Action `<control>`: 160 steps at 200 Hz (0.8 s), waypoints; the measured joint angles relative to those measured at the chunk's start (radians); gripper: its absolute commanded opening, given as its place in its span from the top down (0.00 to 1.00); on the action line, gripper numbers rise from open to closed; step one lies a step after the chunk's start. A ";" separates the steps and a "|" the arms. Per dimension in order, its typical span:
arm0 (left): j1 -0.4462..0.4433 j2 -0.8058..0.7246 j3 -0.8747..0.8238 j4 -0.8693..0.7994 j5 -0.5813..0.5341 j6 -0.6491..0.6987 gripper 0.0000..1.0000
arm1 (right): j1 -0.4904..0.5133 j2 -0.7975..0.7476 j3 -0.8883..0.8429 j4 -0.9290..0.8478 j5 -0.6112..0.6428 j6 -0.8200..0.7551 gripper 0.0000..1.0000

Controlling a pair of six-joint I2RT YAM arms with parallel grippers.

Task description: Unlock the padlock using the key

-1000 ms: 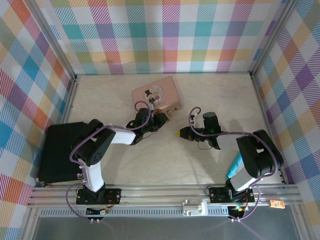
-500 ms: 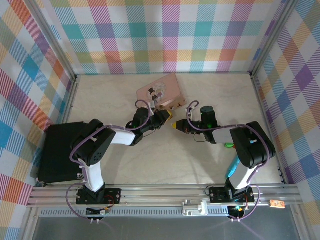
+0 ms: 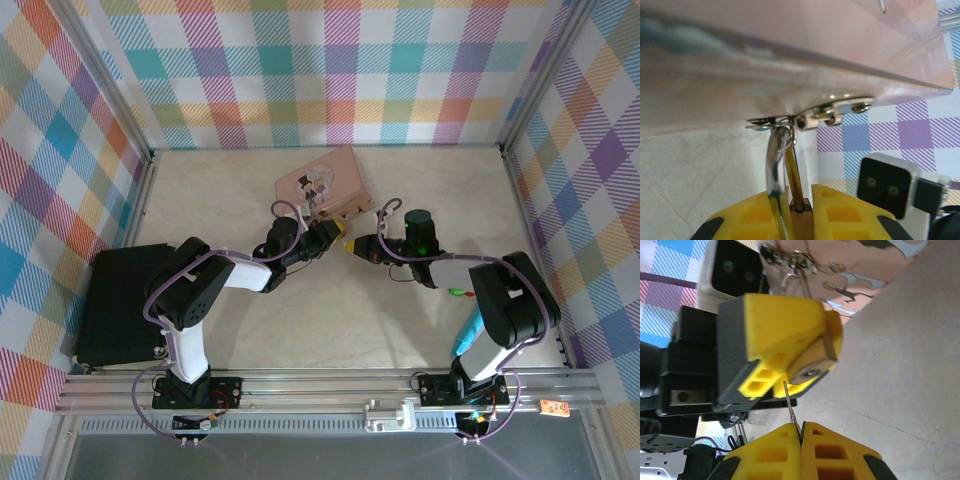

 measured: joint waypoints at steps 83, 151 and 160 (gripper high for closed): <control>0.000 0.002 -0.006 0.019 0.000 -0.003 1.00 | -0.003 -0.010 0.000 -0.046 0.045 0.000 1.00; 0.000 0.011 -0.006 0.034 0.000 -0.007 1.00 | -0.006 0.003 0.000 -0.022 0.049 0.005 1.00; 0.000 0.011 -0.006 0.035 0.000 -0.008 1.00 | -0.006 0.009 0.000 -0.014 0.047 0.008 1.00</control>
